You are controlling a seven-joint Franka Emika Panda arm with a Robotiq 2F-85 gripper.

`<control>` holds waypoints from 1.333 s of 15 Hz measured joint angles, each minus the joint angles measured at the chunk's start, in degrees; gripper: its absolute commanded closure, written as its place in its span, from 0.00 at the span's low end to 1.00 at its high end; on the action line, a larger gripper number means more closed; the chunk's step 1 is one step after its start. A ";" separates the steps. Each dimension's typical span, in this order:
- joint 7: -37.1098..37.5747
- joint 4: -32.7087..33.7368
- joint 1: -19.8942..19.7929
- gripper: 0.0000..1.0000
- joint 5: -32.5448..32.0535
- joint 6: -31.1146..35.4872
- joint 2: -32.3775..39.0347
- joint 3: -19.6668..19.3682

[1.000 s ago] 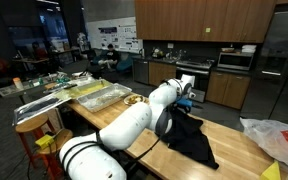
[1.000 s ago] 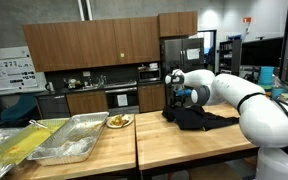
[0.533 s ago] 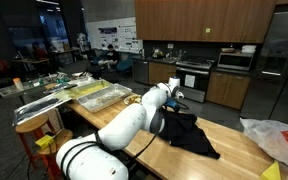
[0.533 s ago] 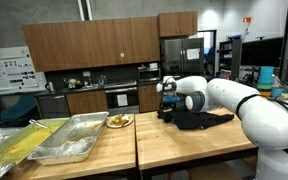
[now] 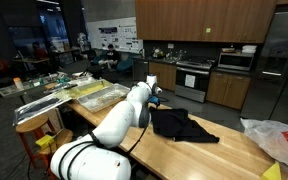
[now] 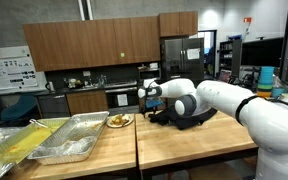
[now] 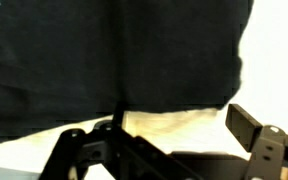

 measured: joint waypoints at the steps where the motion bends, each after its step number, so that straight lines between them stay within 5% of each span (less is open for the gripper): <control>1: -0.53 0.07 1.40 0.00 -0.60 0.43 0.00 -0.08; 6: 0.52 0.24 3.23 0.00 0.49 11.20 -0.10 0.43; 20: 10.83 0.27 -10.35 0.00 7.22 38.34 -0.14 1.78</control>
